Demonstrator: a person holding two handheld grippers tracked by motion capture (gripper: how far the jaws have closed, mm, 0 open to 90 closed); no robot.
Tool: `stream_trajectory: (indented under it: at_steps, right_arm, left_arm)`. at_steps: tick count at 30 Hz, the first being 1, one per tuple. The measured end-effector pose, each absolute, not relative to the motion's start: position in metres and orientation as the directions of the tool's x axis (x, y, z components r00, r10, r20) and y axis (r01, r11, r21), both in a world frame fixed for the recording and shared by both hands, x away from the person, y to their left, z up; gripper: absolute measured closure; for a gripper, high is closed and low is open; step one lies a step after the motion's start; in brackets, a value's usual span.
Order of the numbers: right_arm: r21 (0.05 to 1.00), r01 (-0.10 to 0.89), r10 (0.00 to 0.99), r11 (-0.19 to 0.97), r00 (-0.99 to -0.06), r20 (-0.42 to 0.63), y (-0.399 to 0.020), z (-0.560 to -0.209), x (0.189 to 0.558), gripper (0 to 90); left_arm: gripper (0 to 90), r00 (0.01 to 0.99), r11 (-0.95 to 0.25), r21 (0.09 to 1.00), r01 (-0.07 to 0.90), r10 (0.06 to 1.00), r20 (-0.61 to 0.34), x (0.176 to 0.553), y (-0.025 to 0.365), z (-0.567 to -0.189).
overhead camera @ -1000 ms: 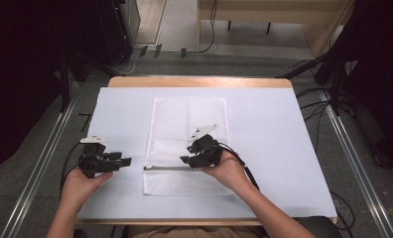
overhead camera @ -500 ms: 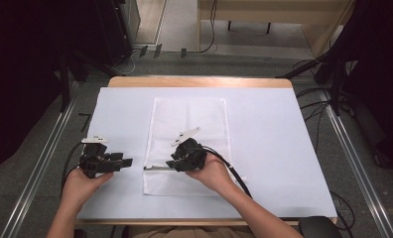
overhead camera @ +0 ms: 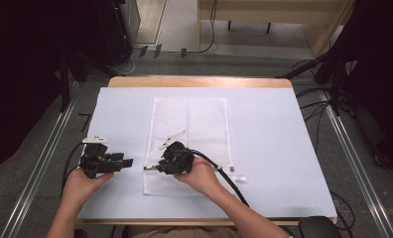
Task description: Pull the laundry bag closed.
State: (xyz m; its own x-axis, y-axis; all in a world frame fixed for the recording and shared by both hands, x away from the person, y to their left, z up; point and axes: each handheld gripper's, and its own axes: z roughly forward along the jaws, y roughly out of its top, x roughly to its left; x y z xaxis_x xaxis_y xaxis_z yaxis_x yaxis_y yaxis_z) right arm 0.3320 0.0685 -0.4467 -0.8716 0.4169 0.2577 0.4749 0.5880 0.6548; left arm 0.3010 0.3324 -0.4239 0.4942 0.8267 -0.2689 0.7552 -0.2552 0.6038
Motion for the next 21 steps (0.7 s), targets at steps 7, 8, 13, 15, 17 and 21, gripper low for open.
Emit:
stream_trajectory:
  at_steps: [7,8,13,15,17,21]
  right_arm:
    - [0.647,0.489,0.407,0.585,-0.867,0.288,0.08,-0.455,0.334,77.1]
    - [0.644,0.496,0.408,0.582,-0.863,0.297,0.082,-0.456,0.334,77.0]
    - [0.626,0.509,0.405,0.59,-0.858,0.315,0.088,-0.46,0.335,76.5]
    - [0.624,0.512,0.402,0.59,-0.857,0.322,0.093,-0.461,0.335,76.6]
    - [0.625,0.513,0.401,0.589,-0.856,0.325,0.096,-0.461,0.337,76.7]
    - [0.621,0.516,0.403,0.59,-0.854,0.327,0.101,-0.462,0.338,78.5]
  left_arm:
    - [44.3,0.488,-0.244,0.608,0.755,0.829,-0.274,0.301,0.333,-0.424]
    - [44.2,0.488,-0.244,0.608,0.755,0.829,-0.274,0.301,0.333,-0.424]
    - [44.1,0.497,-0.251,0.608,0.753,0.823,-0.275,0.301,0.333,-0.425]
    - [44.1,0.504,-0.259,0.607,0.751,0.819,-0.274,0.301,0.332,-0.425]
    - [44.1,0.505,-0.26,0.608,0.75,0.819,-0.273,0.301,0.332,-0.425]
    - [44.1,0.505,-0.257,0.61,0.749,0.818,-0.276,0.301,0.332,-0.425]
